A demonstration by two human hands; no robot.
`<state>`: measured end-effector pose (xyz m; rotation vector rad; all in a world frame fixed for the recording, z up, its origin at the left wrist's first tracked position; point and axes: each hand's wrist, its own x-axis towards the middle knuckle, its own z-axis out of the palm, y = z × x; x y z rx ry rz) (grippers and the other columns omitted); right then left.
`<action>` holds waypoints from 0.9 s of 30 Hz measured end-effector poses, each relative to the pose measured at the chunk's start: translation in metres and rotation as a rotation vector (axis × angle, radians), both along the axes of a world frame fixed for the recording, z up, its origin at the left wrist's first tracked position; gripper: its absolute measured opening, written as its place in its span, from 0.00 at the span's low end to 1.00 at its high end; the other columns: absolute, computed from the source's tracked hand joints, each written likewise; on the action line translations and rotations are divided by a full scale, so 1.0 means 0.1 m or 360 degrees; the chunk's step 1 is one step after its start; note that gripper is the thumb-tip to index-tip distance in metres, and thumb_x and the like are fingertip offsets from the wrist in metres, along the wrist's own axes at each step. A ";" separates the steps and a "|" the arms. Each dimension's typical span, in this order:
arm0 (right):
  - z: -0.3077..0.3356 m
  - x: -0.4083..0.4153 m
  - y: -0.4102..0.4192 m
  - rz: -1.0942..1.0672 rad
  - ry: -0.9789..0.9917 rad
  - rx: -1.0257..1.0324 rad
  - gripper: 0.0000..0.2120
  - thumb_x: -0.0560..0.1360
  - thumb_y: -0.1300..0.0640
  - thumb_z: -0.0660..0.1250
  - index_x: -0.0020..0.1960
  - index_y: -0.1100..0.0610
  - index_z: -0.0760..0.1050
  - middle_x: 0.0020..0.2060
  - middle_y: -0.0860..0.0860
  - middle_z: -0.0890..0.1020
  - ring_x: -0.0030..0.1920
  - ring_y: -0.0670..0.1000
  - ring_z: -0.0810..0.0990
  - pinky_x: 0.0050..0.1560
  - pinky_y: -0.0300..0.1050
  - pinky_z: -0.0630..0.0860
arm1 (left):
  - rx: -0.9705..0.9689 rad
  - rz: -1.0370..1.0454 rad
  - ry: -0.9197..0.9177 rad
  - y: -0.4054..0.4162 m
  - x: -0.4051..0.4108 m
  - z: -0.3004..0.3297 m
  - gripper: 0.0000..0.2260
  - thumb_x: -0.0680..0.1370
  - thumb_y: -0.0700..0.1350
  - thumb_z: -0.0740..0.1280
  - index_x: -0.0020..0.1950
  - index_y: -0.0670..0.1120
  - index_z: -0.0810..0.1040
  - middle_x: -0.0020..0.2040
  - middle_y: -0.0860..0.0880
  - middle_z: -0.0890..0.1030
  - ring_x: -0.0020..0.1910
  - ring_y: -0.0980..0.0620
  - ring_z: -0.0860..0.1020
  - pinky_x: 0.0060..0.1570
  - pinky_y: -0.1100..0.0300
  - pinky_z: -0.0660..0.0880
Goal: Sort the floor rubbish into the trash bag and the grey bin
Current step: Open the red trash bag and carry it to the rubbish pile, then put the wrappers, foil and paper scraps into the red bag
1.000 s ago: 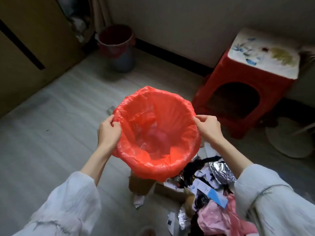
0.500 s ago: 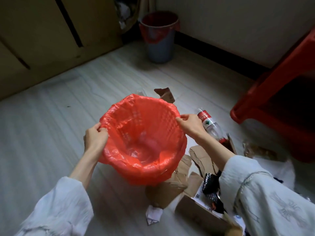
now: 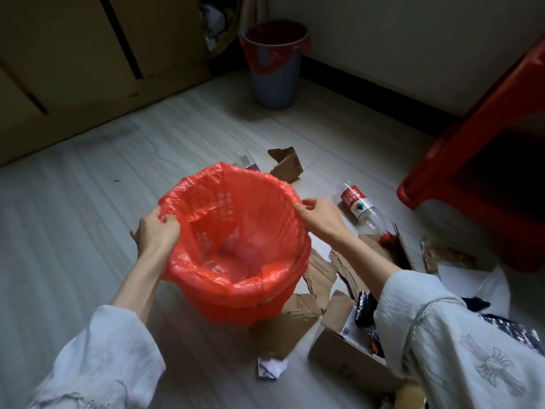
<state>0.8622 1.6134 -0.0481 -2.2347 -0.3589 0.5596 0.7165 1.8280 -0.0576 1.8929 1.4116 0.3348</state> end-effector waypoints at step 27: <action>-0.08 -0.06 -0.53 -0.0083 -0.0413 -0.0065 0.17 0.78 0.56 0.59 0.66 0.56 0.70 0.60 0.55 0.78 0.61 0.56 0.75 0.60 0.46 0.68 | 0.0897 -0.1017 0.0006 -0.83 0.14 -0.08 0.17 0.77 0.44 0.61 0.65 0.39 0.73 0.64 0.41 0.75 0.65 0.42 0.70 0.65 0.49 0.64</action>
